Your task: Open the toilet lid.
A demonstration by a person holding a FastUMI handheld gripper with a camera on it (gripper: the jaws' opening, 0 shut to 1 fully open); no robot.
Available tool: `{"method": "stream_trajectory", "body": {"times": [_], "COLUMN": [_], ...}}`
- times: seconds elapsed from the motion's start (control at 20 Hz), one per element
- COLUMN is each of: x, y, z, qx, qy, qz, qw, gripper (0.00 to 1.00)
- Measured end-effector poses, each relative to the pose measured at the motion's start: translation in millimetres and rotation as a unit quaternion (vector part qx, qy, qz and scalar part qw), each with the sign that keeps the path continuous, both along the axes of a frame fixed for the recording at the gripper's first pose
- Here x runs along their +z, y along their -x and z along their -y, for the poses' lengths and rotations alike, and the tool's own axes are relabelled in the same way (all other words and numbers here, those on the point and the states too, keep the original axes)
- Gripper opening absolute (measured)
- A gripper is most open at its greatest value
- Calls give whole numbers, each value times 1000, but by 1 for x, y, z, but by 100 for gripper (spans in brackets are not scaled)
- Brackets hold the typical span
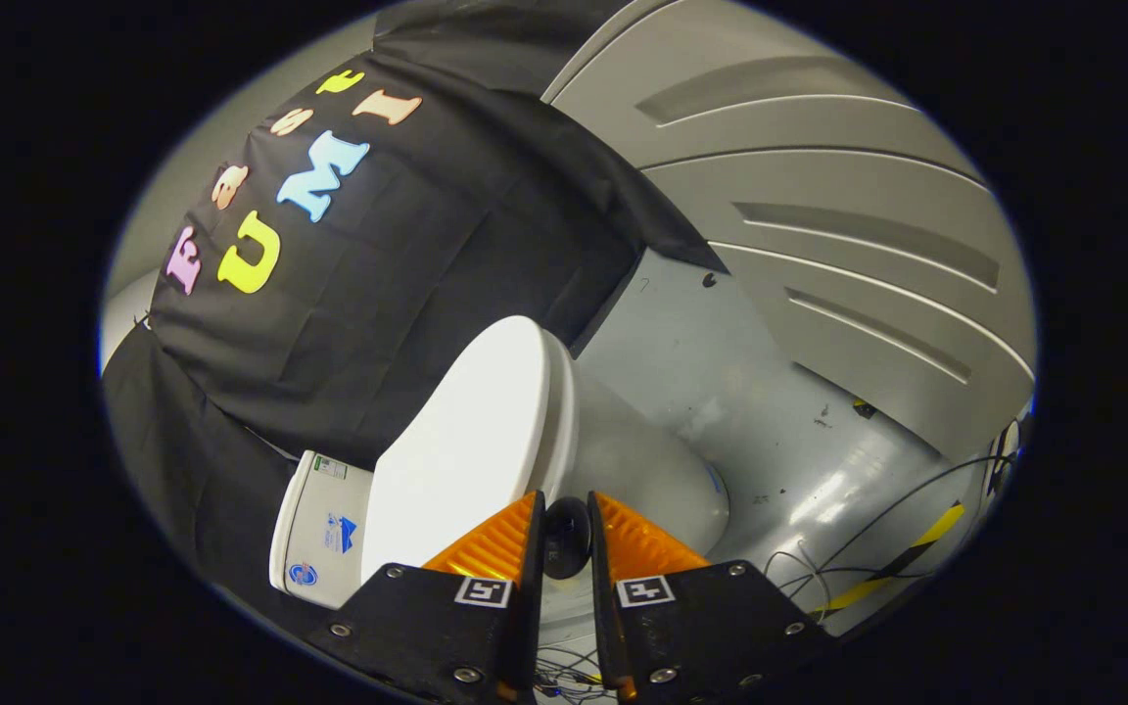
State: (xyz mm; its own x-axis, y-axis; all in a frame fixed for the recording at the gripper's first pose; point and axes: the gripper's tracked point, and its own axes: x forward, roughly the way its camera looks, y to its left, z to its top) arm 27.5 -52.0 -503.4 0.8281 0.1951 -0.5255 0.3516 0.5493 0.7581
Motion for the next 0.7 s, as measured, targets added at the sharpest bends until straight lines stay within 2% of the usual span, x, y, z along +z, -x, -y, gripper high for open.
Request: {"method": "stream_trajectory", "body": {"times": [0.2,0.3,0.7], "x": [9,12,37], "y": [-2,-2,0], "z": [1,0,-2], "qx": [-5,-10,-14], "qy": [13,21,67], "qz": [11,9,-1], "qw": [1000,1000,998], "gripper": [8,3,1]}}
